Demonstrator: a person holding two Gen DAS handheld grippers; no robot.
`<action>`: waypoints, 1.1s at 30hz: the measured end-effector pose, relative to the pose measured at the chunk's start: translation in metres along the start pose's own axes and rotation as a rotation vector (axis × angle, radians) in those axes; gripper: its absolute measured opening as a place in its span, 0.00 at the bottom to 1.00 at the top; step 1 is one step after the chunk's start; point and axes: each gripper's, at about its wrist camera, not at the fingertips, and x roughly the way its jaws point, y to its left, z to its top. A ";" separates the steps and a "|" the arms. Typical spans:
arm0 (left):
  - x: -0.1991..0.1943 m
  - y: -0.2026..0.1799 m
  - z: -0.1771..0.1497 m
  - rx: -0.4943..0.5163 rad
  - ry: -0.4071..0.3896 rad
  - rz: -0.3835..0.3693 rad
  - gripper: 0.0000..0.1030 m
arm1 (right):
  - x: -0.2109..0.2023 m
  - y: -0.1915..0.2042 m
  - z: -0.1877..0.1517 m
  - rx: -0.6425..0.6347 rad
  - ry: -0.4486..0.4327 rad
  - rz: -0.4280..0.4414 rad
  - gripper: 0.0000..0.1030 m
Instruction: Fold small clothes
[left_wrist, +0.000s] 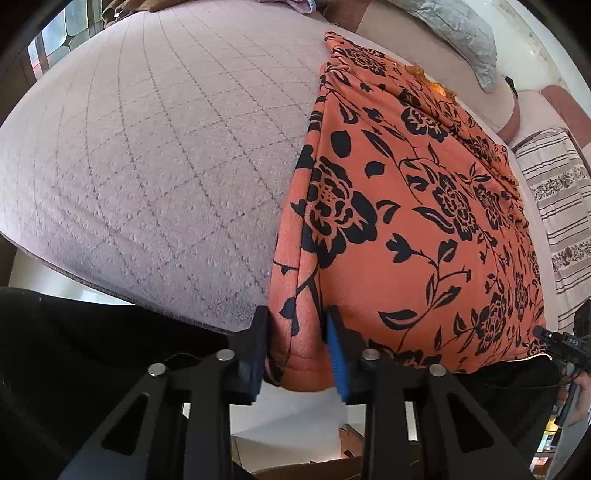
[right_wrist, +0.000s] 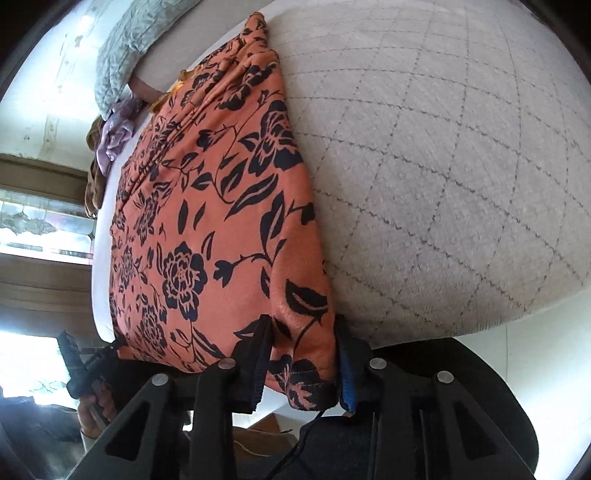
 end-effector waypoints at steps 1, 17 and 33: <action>-0.002 0.003 -0.001 0.006 0.001 0.005 0.30 | 0.001 0.004 -0.001 -0.024 0.005 -0.020 0.22; -0.051 -0.016 0.021 0.024 -0.126 -0.140 0.06 | -0.019 0.002 0.010 0.041 -0.061 0.116 0.06; -0.060 -0.047 0.151 0.062 -0.323 -0.195 0.06 | -0.052 0.032 0.113 0.056 -0.308 0.338 0.06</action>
